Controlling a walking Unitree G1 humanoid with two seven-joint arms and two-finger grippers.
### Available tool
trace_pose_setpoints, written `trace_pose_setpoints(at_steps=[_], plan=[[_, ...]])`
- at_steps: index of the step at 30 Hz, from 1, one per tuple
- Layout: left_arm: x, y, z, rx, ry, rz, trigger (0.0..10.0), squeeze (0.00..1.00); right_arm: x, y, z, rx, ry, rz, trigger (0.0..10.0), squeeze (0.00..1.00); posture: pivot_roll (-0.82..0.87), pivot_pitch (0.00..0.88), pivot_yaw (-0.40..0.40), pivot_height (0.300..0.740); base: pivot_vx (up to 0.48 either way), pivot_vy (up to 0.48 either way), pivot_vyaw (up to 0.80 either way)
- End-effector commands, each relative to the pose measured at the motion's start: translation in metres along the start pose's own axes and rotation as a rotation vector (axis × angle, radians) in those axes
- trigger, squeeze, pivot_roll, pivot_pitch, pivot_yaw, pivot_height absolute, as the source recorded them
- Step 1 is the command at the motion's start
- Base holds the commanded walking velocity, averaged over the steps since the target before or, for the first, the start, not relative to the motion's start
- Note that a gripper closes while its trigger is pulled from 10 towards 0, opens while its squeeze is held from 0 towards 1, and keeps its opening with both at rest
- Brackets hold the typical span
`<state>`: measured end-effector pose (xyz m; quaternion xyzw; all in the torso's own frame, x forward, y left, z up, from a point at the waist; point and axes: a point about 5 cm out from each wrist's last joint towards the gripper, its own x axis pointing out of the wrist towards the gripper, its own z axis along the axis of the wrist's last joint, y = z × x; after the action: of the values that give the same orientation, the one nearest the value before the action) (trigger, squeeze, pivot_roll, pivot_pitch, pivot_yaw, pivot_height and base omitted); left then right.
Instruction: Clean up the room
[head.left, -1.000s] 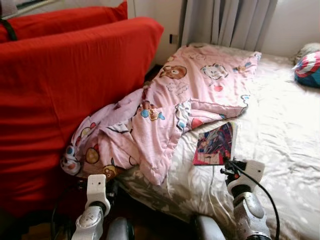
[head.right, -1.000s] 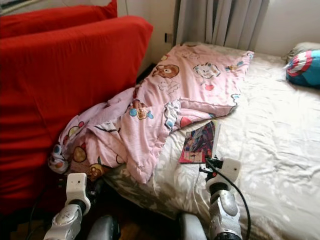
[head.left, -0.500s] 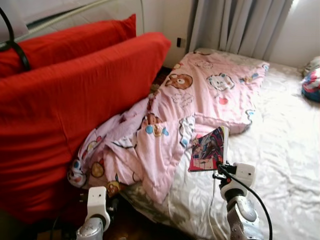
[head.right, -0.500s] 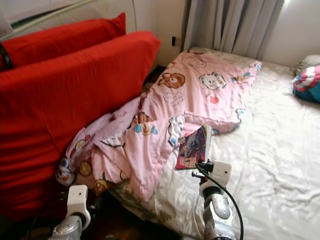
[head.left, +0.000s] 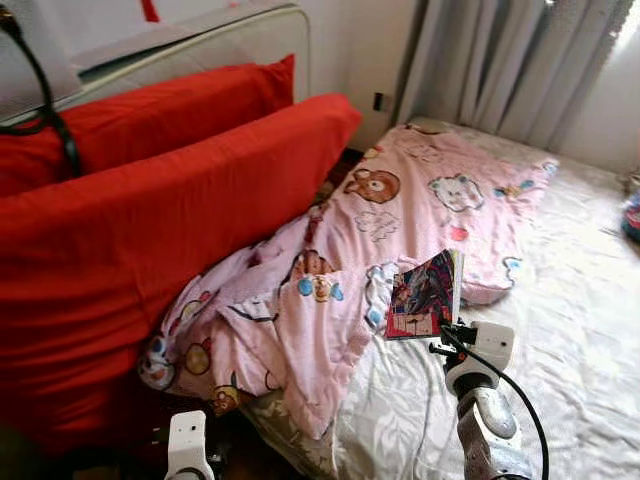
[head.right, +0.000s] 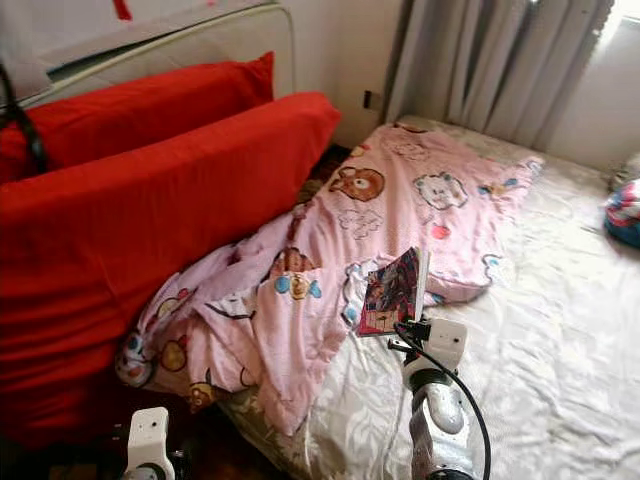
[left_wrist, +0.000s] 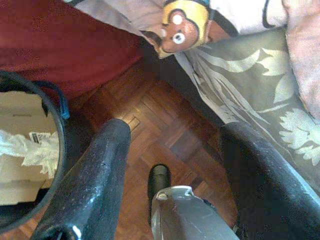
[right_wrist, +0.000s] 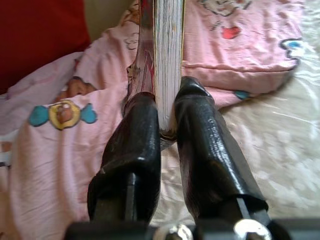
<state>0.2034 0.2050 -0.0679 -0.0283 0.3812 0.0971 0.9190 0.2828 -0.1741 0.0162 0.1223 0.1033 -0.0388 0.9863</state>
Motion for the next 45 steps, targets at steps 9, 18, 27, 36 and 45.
trace_pose_setpoints(at_steps=[9,18,27,36,45], plan=[[0.001,-0.003,0.002,0.052,0.005,-0.018,10.0,0.00,0.003,0.000,0.004,0.003,-0.018,-0.020,10.0,0.00,-0.02,0.000,-0.055,0.740,0.000,0.000,-0.69],[-0.001,-0.003,-0.005,0.063,0.018,-0.001,10.0,0.00,0.002,0.000,0.001,0.000,-0.003,-0.029,10.0,0.00,-0.02,0.000,-0.060,0.740,0.000,0.000,-0.73],[-0.002,-0.004,-0.009,0.076,0.030,0.003,10.0,0.00,0.003,0.001,0.001,-0.001,0.004,-0.028,10.0,0.00,-0.02,0.000,-0.063,0.740,0.000,0.000,-0.73],[-0.004,-0.002,-0.014,0.098,0.043,0.013,10.0,0.00,0.003,0.002,0.000,-0.004,0.008,-0.026,10.0,0.00,-0.02,0.000,-0.063,0.740,0.000,-0.204,-0.73],[-0.004,-0.004,-0.016,0.105,0.047,0.006,10.0,0.00,0.003,0.004,-0.001,-0.006,0.011,-0.017,10.0,0.00,-0.02,0.000,-0.065,0.740,0.000,0.000,-0.73]])
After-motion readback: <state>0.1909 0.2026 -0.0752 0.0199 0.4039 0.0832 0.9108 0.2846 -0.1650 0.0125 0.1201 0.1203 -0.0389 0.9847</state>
